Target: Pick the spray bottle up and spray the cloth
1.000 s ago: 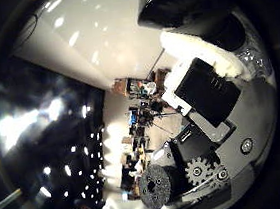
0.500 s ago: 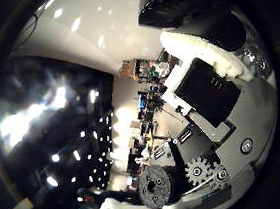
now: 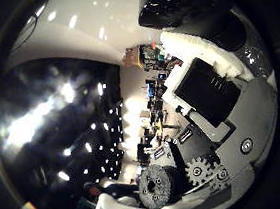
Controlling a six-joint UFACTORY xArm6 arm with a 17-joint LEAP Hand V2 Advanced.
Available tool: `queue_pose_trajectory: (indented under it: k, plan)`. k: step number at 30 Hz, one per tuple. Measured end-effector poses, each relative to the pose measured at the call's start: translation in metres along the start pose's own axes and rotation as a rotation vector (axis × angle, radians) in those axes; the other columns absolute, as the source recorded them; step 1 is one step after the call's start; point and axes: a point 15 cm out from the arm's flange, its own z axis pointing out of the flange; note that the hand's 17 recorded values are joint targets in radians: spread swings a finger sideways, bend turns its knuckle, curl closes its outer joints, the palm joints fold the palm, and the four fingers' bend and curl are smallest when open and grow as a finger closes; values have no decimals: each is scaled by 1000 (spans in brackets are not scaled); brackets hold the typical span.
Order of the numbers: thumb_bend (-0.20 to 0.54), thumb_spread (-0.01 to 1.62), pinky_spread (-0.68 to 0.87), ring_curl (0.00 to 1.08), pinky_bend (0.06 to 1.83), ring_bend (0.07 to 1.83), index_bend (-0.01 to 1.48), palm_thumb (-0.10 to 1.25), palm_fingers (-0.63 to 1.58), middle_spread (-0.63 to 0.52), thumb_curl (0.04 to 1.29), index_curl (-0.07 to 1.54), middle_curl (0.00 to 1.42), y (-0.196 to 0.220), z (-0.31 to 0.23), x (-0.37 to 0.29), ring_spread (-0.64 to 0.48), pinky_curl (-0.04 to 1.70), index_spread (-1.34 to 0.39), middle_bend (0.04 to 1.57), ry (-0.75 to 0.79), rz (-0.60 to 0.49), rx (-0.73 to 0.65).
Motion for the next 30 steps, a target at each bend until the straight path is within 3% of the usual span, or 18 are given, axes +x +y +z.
queue_pose_trajectory:
  k: [20,25,30]
  plan:
    - [-20,997,-220,319,812,961,240,1122,1064,-439,453,672,556,19,7,68,-509,-12,-630,584,36,19,-20]
    - [-39,937,-119,310,950,933,159,978,822,-449,429,625,535,19,6,67,-506,-5,-626,480,43,6,-25]
    - [-55,856,110,260,1196,808,157,763,411,-373,381,518,491,24,3,70,-371,4,-529,340,94,-49,-70]
